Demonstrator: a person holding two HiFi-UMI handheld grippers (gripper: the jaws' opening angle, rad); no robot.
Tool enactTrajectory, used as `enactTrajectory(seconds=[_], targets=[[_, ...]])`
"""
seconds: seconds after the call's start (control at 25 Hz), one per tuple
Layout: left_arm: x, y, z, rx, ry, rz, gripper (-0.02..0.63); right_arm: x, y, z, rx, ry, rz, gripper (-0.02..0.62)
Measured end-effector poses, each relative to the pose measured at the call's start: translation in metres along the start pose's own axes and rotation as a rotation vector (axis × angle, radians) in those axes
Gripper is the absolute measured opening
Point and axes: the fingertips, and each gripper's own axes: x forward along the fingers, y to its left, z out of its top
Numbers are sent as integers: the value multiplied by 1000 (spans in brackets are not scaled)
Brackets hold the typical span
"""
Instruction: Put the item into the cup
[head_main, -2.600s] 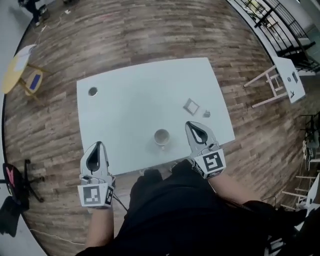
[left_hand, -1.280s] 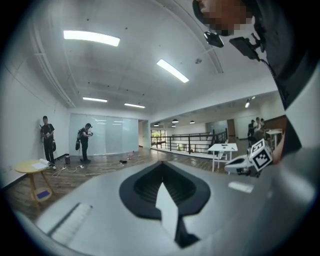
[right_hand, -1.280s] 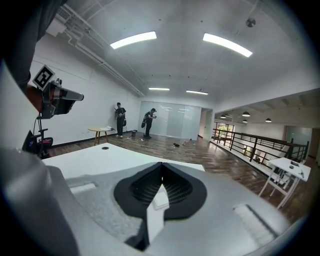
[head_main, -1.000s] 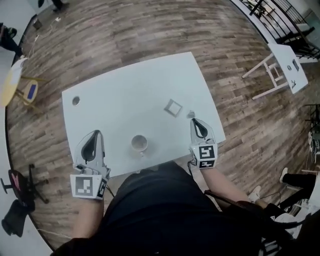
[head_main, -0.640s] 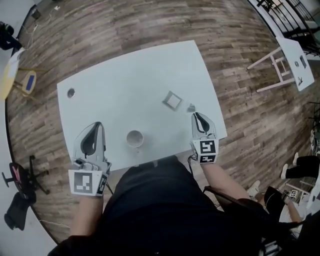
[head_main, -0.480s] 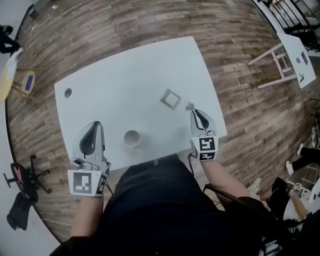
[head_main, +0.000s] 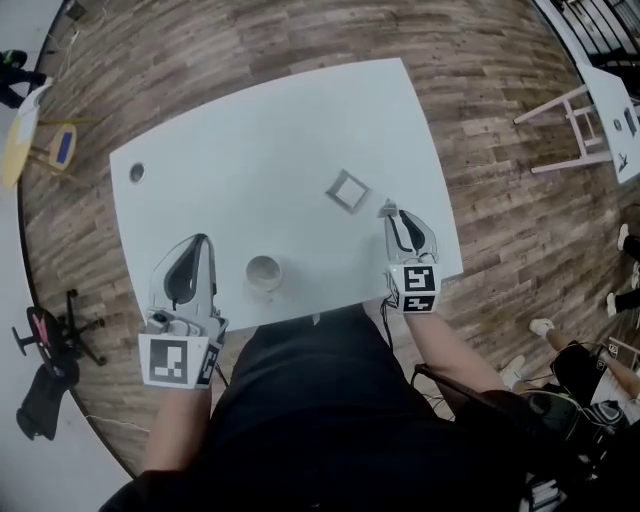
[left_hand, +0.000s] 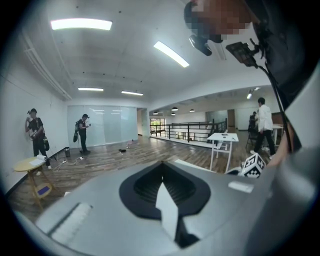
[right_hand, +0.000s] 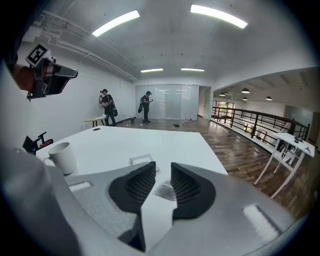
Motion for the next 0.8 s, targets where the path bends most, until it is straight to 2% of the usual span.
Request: enactTrajectory(seconds=[0.4, 0.8], targets=[[1, -1, -14, -9, 73, 28, 2, 18, -10, -16, 7, 40, 19, 96], [-1, 4, -19, -17, 103, 43, 2, 35, -12, -33, 24, 147, -10, 109]])
